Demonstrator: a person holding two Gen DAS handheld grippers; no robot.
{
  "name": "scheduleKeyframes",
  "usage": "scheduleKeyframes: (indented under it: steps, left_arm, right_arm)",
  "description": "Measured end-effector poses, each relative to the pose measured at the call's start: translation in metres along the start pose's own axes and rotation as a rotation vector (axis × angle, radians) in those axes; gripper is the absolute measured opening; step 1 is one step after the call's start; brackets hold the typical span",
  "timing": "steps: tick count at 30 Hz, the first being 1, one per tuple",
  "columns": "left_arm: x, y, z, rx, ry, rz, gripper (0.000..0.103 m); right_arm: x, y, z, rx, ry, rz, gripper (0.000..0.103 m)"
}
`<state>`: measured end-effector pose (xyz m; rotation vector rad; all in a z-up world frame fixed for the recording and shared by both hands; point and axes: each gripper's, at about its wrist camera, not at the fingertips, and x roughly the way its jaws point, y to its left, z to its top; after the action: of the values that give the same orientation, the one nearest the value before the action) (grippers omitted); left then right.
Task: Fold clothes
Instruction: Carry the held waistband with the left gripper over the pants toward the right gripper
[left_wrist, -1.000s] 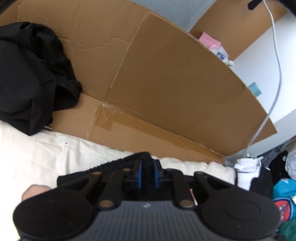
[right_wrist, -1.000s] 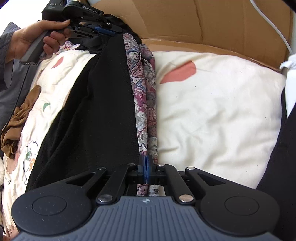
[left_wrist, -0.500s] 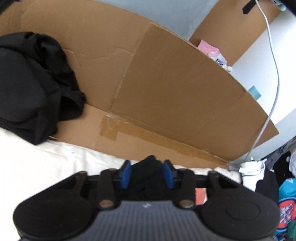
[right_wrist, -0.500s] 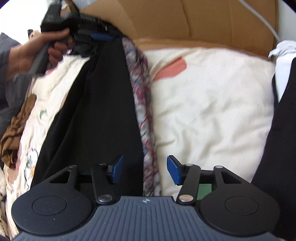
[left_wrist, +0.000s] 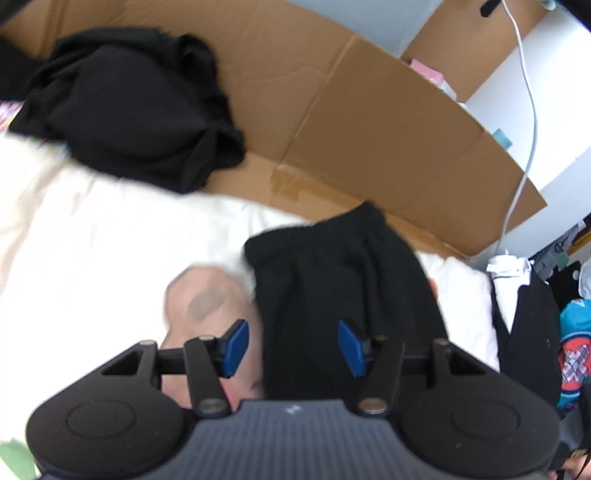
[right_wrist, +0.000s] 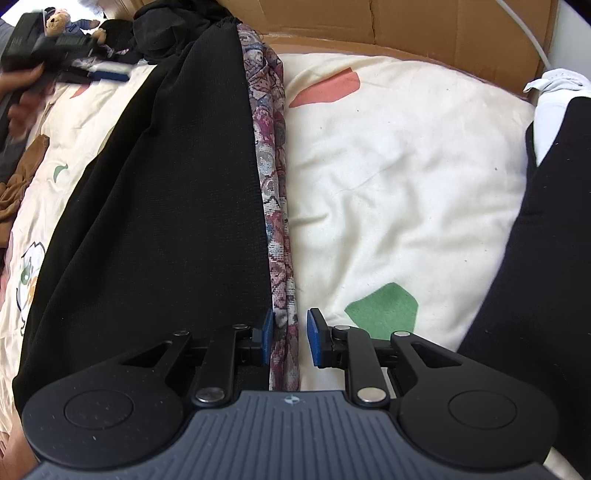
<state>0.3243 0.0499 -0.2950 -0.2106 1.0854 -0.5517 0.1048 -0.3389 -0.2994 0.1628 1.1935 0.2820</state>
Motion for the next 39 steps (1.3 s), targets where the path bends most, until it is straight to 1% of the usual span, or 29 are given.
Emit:
scheduleKeyframes:
  steps: [1, 3, 4, 5, 8, 11, 13, 17, 19, 20, 21, 22, 23, 24, 25, 26, 29, 31, 32, 33, 34, 35, 37, 38, 39]
  left_arm:
    - [-0.001, 0.005, -0.005, -0.009, 0.000, -0.012, 0.057]
    - [-0.002, 0.013, -0.017, -0.030, 0.003, -0.039, 0.058]
    - [-0.001, 0.016, -0.020, -0.039, 0.007, -0.050, 0.058]
    - [0.000, 0.020, -0.025, -0.049, 0.013, -0.064, 0.058]
    - [0.010, 0.031, -0.040, -0.092, 0.036, -0.109, 0.058]
    - [0.017, 0.036, -0.050, -0.107, 0.055, -0.144, 0.057]
    - [0.022, 0.037, -0.054, -0.108, 0.071, -0.176, 0.057]
    - [0.031, 0.035, -0.057, -0.096, 0.088, -0.217, 0.057]
    - [0.034, 0.034, -0.060, -0.099, 0.090, -0.230, 0.043]
    - [0.035, 0.034, -0.061, -0.099, 0.087, -0.233, 0.016]
    - [0.036, 0.033, -0.062, -0.095, 0.078, -0.233, 0.005]
    - [0.036, 0.033, -0.063, -0.091, 0.069, -0.233, 0.006]
    - [0.035, 0.032, -0.063, -0.086, 0.060, -0.231, 0.004]
    - [0.032, 0.032, -0.062, -0.080, 0.047, -0.222, 0.003]
    - [0.028, 0.033, -0.061, -0.075, 0.032, -0.212, 0.003]
    - [0.023, 0.034, -0.058, -0.071, 0.012, -0.196, 0.003]
    - [0.006, 0.040, -0.050, -0.069, -0.052, -0.147, 0.001]
    - [-0.003, 0.047, -0.047, -0.086, -0.092, -0.114, 0.002]
    - [-0.006, 0.050, -0.046, -0.100, -0.107, -0.101, 0.004]
    - [-0.009, 0.053, -0.046, -0.116, -0.112, -0.100, 0.009]
    - [-0.011, 0.056, -0.047, -0.134, -0.103, -0.093, 0.011]
    - [-0.012, 0.058, -0.047, -0.141, -0.069, -0.077, 0.013]
    - [-0.016, 0.063, -0.051, -0.155, -0.052, -0.085, 0.014]
    - [-0.017, 0.065, -0.054, -0.157, -0.043, -0.087, 0.017]
    - [-0.018, 0.066, -0.057, -0.157, -0.031, -0.088, 0.017]
  right_arm:
    - [-0.003, -0.001, 0.000, 0.010, -0.010, 0.006, 0.024]
    - [-0.009, -0.005, 0.003, 0.037, -0.035, 0.019, 0.031]
    - [-0.011, -0.006, 0.005, 0.054, -0.048, 0.024, 0.037]
    - [-0.012, -0.007, 0.006, 0.063, -0.057, 0.028, 0.041]
    - [-0.011, -0.009, 0.016, 0.099, -0.086, 0.062, 0.047]
    - [-0.004, -0.007, 0.024, 0.115, -0.086, 0.075, 0.049]
    - [0.005, -0.006, 0.029, 0.123, -0.074, 0.084, 0.049]
    - [0.019, -0.003, 0.034, 0.128, -0.044, 0.096, 0.049]
    - [0.028, 0.001, 0.037, 0.119, -0.024, 0.099, 0.049]
    - [0.029, 0.001, 0.037, 0.116, -0.019, 0.098, 0.049]
    - [0.033, 0.002, 0.037, 0.111, -0.011, 0.096, 0.048]
    - [0.035, 0.002, 0.038, 0.108, -0.004, 0.093, 0.044]
    - [0.036, 0.001, 0.038, 0.107, -0.001, 0.091, 0.033]
    - [0.037, 0.000, 0.037, 0.105, 0.004, 0.093, 0.026]
    - [0.037, -0.002, 0.036, 0.104, 0.008, 0.089, 0.015]
    - [0.036, -0.003, 0.036, 0.106, 0.008, 0.087, 0.012]
    - [0.033, -0.010, 0.033, 0.125, 0.003, 0.092, 0.009]
    - [0.031, -0.011, 0.032, 0.116, 0.001, 0.084, 0.009]
    - [0.030, -0.011, 0.031, 0.114, 0.000, 0.080, 0.009]
    - [0.030, -0.011, 0.031, 0.118, -0.001, 0.078, 0.009]
    - [0.030, -0.012, 0.031, 0.123, -0.002, 0.076, 0.009]
    - [0.030, -0.012, 0.031, 0.125, -0.002, 0.075, 0.010]
    - [0.028, -0.010, 0.032, 0.119, 0.003, 0.063, 0.011]
    - [0.027, -0.009, 0.032, 0.117, 0.005, 0.062, 0.014]
    - [0.026, -0.009, 0.031, 0.117, 0.007, 0.062, 0.016]
